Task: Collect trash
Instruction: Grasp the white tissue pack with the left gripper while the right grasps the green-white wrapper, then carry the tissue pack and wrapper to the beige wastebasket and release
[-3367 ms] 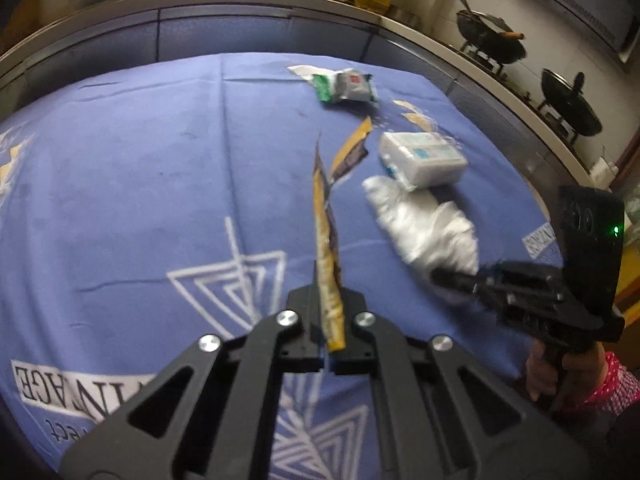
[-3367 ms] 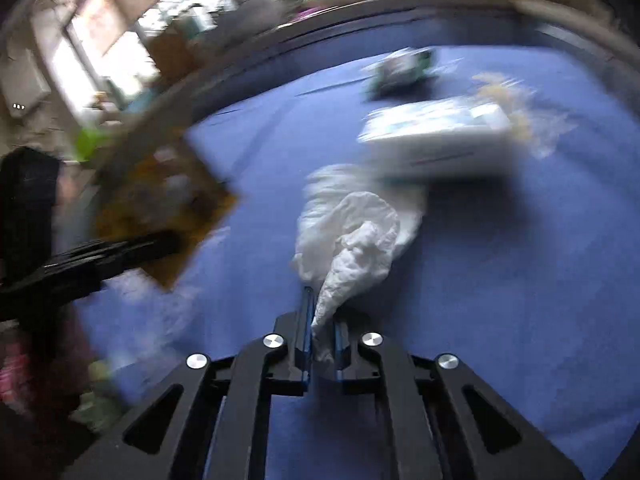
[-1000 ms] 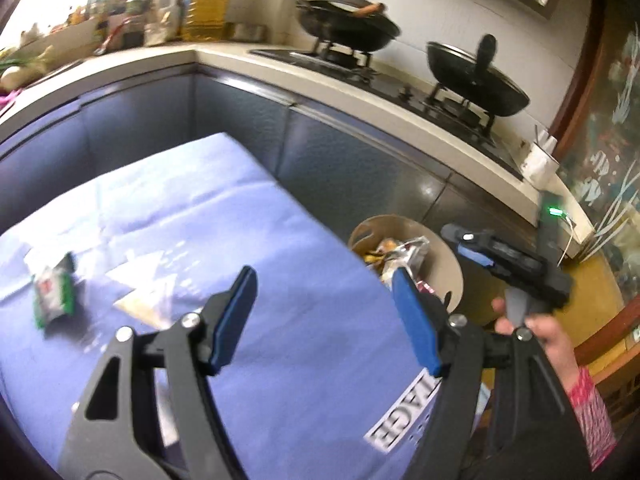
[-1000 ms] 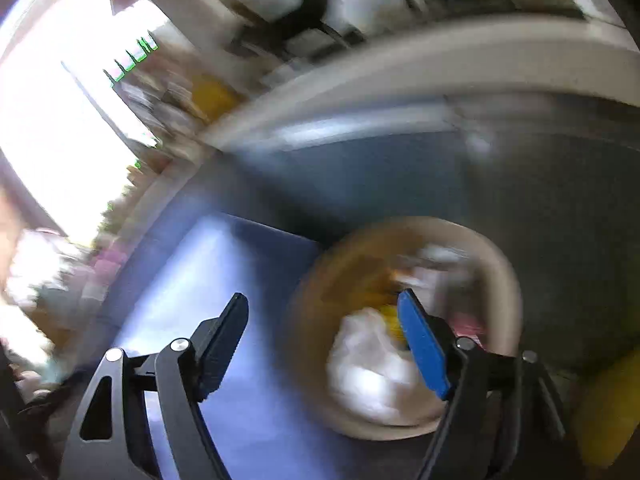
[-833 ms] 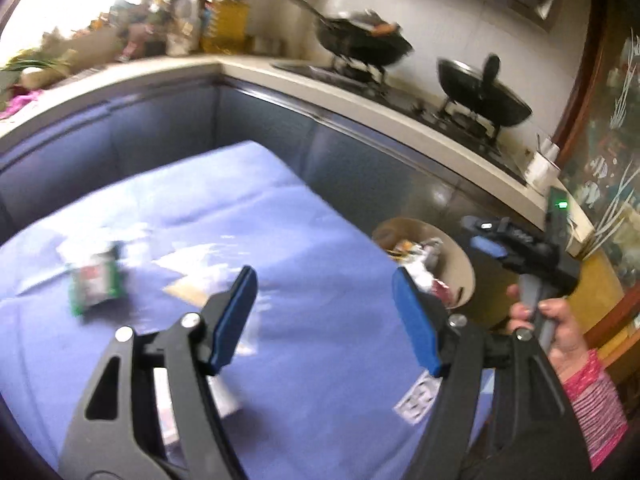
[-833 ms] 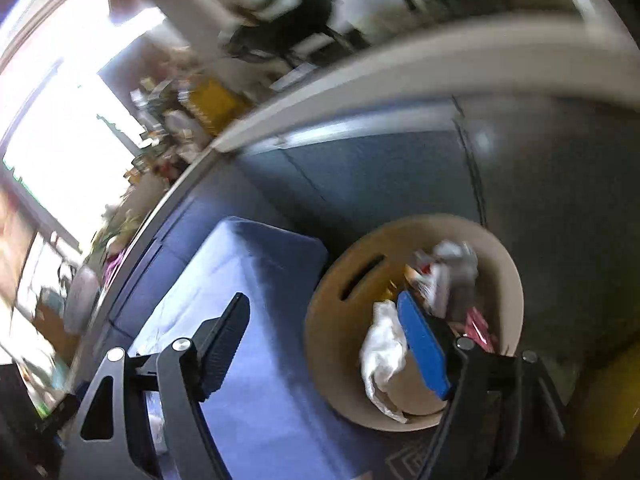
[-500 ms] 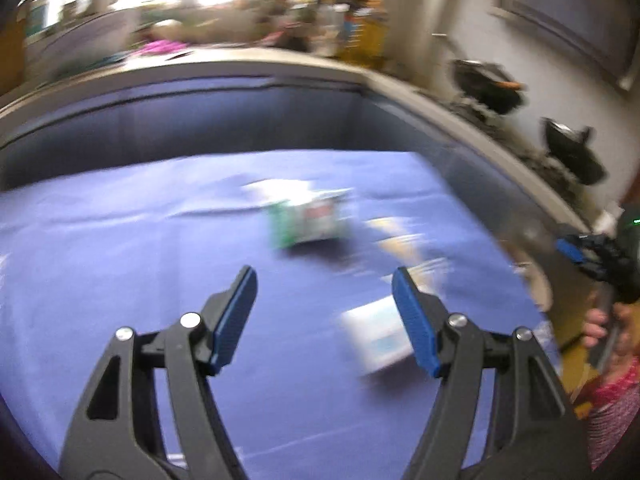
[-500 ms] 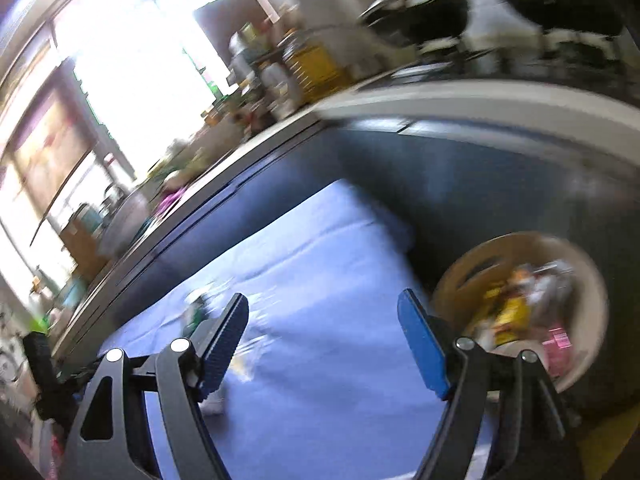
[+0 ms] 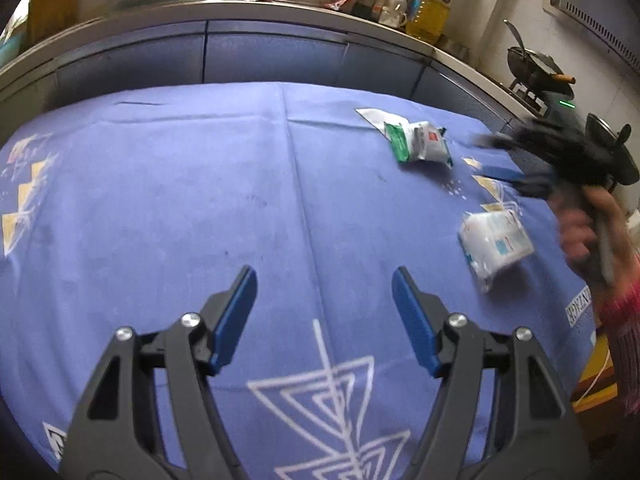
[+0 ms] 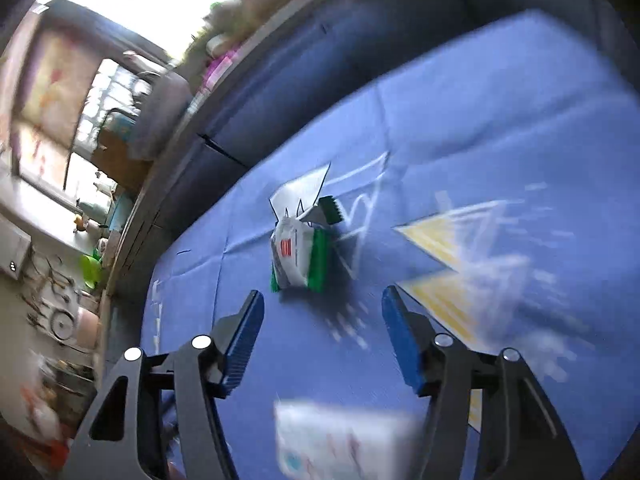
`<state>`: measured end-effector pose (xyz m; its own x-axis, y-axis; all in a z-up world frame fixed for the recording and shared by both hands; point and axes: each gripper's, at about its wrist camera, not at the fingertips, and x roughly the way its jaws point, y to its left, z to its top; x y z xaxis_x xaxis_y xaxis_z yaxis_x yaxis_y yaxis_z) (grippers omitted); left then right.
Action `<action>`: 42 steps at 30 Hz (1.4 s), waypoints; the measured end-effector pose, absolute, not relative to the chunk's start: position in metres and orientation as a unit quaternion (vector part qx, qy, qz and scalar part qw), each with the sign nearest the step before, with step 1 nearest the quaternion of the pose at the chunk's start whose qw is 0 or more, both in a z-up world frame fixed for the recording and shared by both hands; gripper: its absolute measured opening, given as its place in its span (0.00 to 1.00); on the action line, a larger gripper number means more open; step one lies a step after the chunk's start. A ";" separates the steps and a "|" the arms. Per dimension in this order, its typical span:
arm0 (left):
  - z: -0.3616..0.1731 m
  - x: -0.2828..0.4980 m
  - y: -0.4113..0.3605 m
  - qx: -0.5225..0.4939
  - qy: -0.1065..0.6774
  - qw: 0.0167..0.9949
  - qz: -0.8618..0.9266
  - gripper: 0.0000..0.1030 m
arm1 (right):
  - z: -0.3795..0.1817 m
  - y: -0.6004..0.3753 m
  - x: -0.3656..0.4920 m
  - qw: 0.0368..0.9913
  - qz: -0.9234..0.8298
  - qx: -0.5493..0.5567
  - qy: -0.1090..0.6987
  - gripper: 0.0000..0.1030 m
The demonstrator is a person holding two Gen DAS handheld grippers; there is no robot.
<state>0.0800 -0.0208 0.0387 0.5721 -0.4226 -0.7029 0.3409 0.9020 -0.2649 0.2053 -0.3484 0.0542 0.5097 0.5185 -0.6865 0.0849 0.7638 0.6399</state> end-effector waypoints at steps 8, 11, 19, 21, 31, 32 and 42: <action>0.057 0.072 -0.077 0.020 0.367 0.887 -0.279 0.80 | 0.051 -0.317 0.239 0.802 0.152 0.295 0.498 0.06; 0.061 0.072 -0.114 0.068 0.335 0.885 -0.316 0.83 | 0.074 -0.332 0.206 0.830 0.145 0.282 0.458 0.05; 0.050 0.079 -0.200 0.197 0.249 0.846 -0.429 0.90 | 0.088 -0.402 0.062 0.869 0.096 0.303 0.380 0.05; 0.047 0.086 -0.211 0.211 0.254 0.832 -0.446 0.90 | 0.082 -0.419 0.030 0.868 0.084 0.325 0.367 0.05; 0.022 0.097 -0.235 0.266 0.299 0.776 -0.488 0.68 | 0.054 -0.456 -0.044 0.850 0.049 0.414 0.323 0.05; 0.022 0.097 -0.236 0.265 0.300 0.777 -0.486 0.65 | 0.054 -0.461 -0.046 0.850 0.044 0.417 0.320 0.05; 0.092 0.074 -0.287 0.174 0.274 0.781 -0.533 0.60 | 0.069 -0.534 -0.107 0.867 -0.022 0.438 0.236 0.05</action>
<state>0.0739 -0.2868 0.0919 0.2807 -0.7380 -0.6136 0.9286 0.3704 -0.0206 -0.1070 -0.5339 0.0690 0.8877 0.1692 -0.4282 0.2442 0.6152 0.7496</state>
